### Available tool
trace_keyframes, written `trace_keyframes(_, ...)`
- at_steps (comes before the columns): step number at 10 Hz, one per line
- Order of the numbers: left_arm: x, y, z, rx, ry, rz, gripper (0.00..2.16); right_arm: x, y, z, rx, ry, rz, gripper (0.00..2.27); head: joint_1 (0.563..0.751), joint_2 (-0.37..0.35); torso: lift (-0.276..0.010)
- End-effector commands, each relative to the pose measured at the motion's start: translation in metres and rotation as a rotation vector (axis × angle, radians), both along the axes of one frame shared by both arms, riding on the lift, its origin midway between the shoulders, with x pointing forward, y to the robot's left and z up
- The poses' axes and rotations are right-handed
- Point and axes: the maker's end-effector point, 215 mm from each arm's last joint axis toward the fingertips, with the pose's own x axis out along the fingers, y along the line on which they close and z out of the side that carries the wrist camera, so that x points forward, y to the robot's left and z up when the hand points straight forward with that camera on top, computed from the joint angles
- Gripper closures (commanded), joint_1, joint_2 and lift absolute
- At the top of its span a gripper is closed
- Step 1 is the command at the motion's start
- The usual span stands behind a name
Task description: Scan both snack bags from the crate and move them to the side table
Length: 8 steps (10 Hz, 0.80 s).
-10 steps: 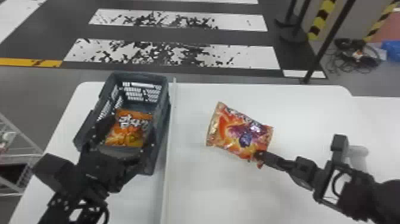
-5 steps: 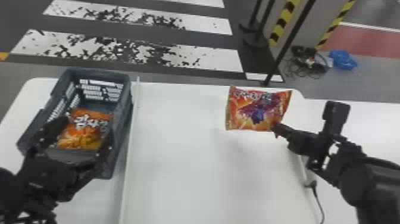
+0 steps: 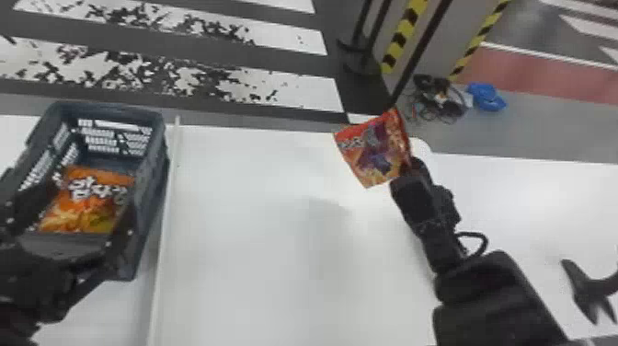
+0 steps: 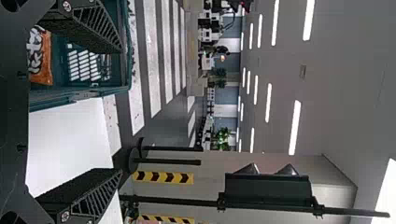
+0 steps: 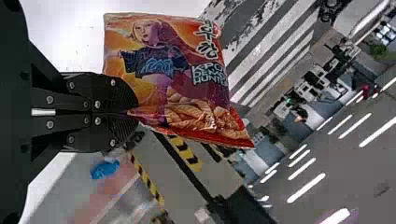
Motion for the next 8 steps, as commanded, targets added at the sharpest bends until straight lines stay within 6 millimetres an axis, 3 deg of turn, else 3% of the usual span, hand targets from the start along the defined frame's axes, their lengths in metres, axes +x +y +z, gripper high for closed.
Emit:
trace_keyframes(1, 0.000, 0.000, 0.000, -0.002, -0.001, -0.001, 0.10, -0.012, 0.032, -0.030, -0.215, 0.037, 0.095, 2.26, 0.695, -0.254, -0.075)
trace_keyframes(3, -0.001, 0.001, 0.001, -0.005, -0.005, 0.000, 0.10, -0.034, 0.049, -0.065, -0.444, 0.077, 0.157, 2.26, 0.695, -0.210, -0.075)
trace_keyframes(5, -0.001, 0.001, -0.002, -0.002, -0.002, -0.003, 0.10, -0.052, 0.057, -0.089, -0.560, 0.107, 0.193, 2.25, 0.695, -0.195, -0.075)
trace_keyframes(6, -0.001, 0.001, -0.002, -0.005, 0.000, -0.004, 0.10, -0.063, 0.065, -0.098, -0.565, 0.121, 0.229, 2.09, 0.695, -0.190, -0.075)
trace_keyframes(7, -0.002, 0.000, -0.004, -0.007, 0.001, -0.007, 0.10, -0.078, 0.075, -0.103, -0.546, 0.129, 0.255, 1.71, 0.695, -0.184, -0.075)
trace_keyframes(8, -0.002, 0.002, -0.006, -0.006, 0.006, -0.006, 0.10, -0.088, 0.087, -0.102, -0.503, 0.126, 0.277, 1.04, 0.695, -0.175, -0.075)
